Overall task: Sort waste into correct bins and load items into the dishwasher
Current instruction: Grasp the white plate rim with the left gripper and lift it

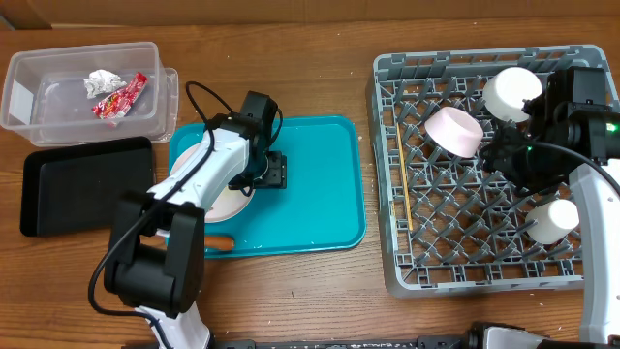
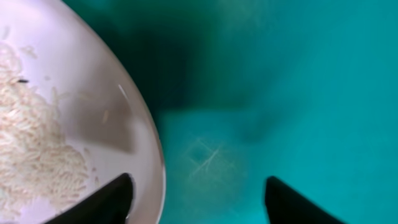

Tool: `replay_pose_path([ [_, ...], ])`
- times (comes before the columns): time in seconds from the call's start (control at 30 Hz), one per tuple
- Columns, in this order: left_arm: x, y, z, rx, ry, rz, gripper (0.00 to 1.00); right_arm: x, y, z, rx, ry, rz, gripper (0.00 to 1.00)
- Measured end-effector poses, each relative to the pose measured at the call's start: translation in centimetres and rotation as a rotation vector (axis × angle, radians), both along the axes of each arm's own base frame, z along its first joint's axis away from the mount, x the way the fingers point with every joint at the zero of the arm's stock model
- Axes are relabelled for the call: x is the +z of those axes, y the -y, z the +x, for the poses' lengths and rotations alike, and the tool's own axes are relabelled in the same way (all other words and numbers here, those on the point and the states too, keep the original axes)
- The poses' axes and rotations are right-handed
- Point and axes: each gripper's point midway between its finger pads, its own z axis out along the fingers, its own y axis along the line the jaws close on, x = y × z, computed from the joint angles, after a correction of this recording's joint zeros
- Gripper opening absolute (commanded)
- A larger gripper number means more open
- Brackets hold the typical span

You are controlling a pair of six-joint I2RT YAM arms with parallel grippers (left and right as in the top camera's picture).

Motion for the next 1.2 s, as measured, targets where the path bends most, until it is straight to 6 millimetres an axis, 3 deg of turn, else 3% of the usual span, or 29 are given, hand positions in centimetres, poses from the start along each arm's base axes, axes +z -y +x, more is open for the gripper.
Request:
replay_pose_path([
  [0.33, -2.0, -0.4, -0.6, -0.001, -0.056, 0.030, 0.48, 0.0, 0.0, 0.1, 0.000, 0.003, -0.001, 0.61],
  [0.43, -2.2, -0.6, -0.6, -0.001, -0.064, 0.048, 0.33, 0.0, 0.0, 0.1, 0.000, 0.002, -0.001, 0.61],
  [0.53, -2.2, -1.1, -0.5, -0.003, -0.065, 0.076, 0.11, 0.0, 0.0, 0.1, 0.000, 0.003, -0.001, 0.61],
  [0.6, -2.2, -1.4, -0.5, -0.002, -0.065, 0.092, 0.04, 0.0, 0.0, 0.1, 0.000, 0.003, -0.001, 0.61],
  [1.03, -1.2, -2.7, -0.7, -0.017, -0.122, 0.203, 0.04, 0.0, 0.0, 0.1, 0.000, 0.003, 0.000, 0.61],
  [1.2, 0.7, -2.6, 0.2, -0.016, -0.125, 0.220, 0.04, 0.0, 0.0, 0.1, 0.000, 0.003, 0.000, 0.61],
])
